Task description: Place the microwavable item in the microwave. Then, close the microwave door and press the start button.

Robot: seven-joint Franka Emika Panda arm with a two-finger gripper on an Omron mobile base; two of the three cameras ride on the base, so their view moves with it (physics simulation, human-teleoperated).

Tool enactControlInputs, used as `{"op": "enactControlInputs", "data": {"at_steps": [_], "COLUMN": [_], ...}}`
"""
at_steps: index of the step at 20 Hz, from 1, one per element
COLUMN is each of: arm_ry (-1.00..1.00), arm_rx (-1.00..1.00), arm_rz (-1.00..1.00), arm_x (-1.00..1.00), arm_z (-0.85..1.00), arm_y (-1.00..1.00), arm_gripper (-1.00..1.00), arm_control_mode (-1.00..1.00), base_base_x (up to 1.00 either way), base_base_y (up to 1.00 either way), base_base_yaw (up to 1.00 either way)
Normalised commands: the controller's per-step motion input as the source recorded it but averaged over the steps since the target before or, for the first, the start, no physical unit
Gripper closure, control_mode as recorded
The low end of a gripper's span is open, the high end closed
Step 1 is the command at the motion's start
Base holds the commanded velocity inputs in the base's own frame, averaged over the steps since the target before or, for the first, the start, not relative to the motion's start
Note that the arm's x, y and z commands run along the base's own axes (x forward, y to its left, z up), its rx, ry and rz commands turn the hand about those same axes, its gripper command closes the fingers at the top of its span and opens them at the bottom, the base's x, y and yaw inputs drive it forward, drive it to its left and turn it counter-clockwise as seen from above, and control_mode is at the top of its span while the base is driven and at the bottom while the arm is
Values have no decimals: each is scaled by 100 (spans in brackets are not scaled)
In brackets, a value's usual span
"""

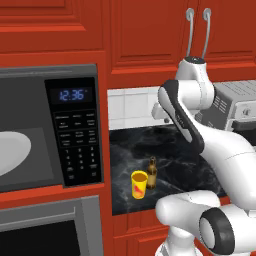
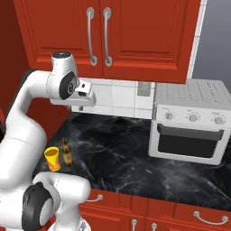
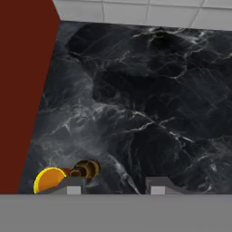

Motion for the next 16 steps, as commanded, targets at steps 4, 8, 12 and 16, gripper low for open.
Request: {"op": "enactControlInputs", "data": {"at_steps": [4,8,12,16], "arm_ry": [-9,0,19,21], "arm_rx": [-1,-1,1,2], "arm_rz": [0,-7,-13,-10], "arm_x": [-37,-65,-45,-10], "arm_z": [-5,-76,-71,-79], "arm_y": [2,11,85,48], "arm_gripper": [-100,-100,-100,-100], "arm_control_mode": [-100,-100,-100,-100], "base_base_x": [0,0,0,0], "base_base_y": [0,0,0,0], "base_base_yaw": [0,0,0,0]}}
